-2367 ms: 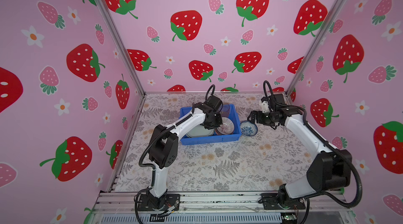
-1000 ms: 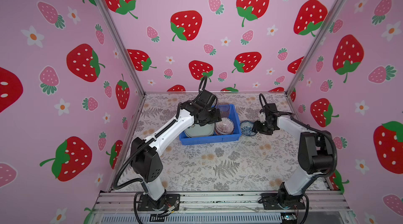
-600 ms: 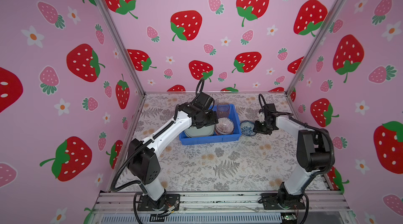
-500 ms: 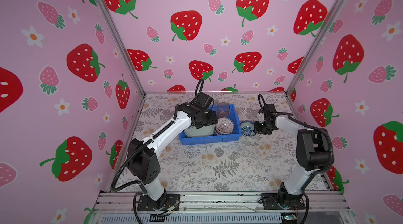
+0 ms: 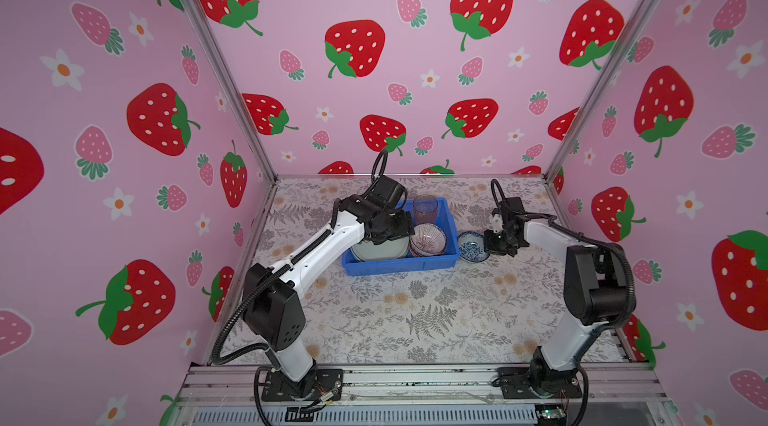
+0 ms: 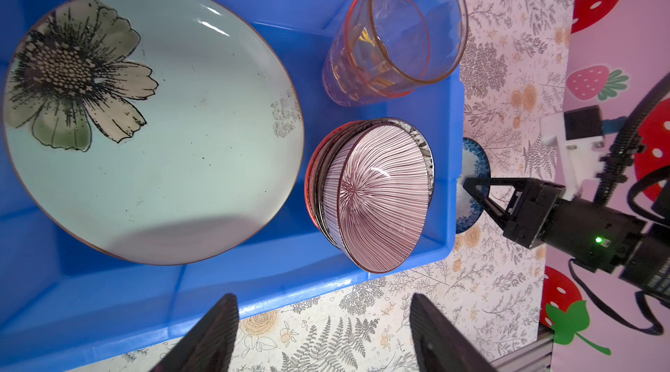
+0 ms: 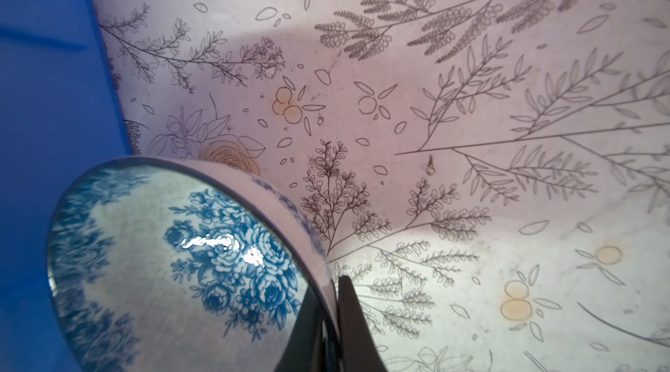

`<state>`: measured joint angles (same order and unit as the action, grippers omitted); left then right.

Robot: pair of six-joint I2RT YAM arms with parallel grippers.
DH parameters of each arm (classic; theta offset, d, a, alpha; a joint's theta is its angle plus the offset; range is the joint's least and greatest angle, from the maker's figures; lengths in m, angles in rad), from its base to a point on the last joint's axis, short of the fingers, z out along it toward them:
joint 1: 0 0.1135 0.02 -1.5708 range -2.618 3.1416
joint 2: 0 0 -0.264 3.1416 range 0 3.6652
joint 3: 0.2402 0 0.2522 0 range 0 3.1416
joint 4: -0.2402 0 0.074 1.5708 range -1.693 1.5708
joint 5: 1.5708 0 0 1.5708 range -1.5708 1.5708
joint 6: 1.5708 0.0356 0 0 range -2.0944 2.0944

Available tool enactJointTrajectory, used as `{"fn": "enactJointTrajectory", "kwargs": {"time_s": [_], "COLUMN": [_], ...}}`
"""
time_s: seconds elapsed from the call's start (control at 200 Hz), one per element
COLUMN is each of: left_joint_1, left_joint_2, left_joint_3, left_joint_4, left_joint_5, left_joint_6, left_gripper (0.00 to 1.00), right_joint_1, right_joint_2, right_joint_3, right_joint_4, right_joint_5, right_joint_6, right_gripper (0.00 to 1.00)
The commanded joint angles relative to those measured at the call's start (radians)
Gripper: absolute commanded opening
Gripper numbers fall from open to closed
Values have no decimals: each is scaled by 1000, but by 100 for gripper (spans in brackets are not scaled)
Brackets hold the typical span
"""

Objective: Place the mixed dishes into the plastic bin
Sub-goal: 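Move the right gripper down and grip the blue-floral bowl rim, then lift the blue-floral bowl with the right gripper over the bin stack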

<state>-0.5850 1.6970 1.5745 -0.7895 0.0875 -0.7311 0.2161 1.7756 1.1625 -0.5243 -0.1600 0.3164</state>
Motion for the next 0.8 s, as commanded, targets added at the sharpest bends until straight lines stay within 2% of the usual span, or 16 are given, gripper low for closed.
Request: {"fn": "enactJointTrajectory", "kwargs": {"time_s": [0.0,0.55,0.795], "left_joint_1": [5,22,36], "left_joint_2": [-11,-44,-54], "left_joint_3": [-17,-48,-55], "left_joint_4": [-10,-8,-8], "left_joint_5": [-8,-15,-14], "left_joint_6": [-1,-1,1], "left_gripper": [77,77,77], "right_joint_1": [8,8,20], "right_joint_2": [-43,-222,-281], "right_joint_3": [35,146,212], "right_joint_4": [-49,-247,-302], "right_joint_5": [41,152,75], "right_joint_6": [-16,-61,-62], "right_gripper": [2,0,0]}}
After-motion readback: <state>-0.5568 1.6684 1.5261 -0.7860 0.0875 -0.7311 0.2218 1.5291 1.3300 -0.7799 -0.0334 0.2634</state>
